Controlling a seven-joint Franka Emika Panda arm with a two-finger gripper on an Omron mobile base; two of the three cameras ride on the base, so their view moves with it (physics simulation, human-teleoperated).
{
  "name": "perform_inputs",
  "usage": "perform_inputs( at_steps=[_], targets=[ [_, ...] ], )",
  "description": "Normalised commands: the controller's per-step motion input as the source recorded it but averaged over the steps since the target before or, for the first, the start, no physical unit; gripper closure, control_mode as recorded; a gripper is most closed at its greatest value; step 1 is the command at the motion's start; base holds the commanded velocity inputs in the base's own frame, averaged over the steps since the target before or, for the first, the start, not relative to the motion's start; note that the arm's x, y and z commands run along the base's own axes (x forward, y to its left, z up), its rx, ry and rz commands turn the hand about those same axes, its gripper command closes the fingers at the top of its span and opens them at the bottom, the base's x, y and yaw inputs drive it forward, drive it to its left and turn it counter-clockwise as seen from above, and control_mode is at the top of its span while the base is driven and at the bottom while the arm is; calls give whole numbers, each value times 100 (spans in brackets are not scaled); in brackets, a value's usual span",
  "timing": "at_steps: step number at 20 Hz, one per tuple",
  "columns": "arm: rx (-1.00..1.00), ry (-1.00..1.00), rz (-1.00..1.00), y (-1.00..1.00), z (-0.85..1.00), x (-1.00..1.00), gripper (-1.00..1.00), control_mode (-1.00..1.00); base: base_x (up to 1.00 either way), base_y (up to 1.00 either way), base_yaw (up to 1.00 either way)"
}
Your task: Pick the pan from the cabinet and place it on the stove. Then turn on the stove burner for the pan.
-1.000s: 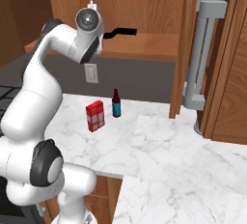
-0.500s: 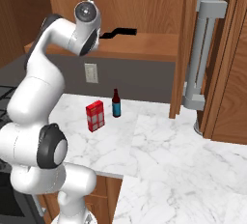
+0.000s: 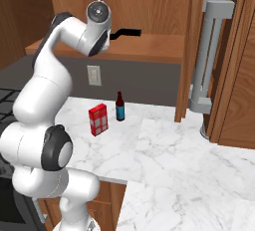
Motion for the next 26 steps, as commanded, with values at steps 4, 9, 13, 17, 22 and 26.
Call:
perform_inputs(
  at_steps=[4,9,13,17,22,26],
  targets=[
    [-1,0,0,-32,-14,9,-100,-100,0,0,0],
    [0,1,0,-13,-14,25,-100,-100,0,0,0],
    [0,3,0,0,-11,36,-100,-100,0,0,0],
    [0,1,0,0,-11,41,-100,-100,0,0,0],
    [0,0,0,0,-10,41,-100,-100,0,0,0],
    [0,0,0,0,-4,36,-100,-100,0,0,0]
  ],
)
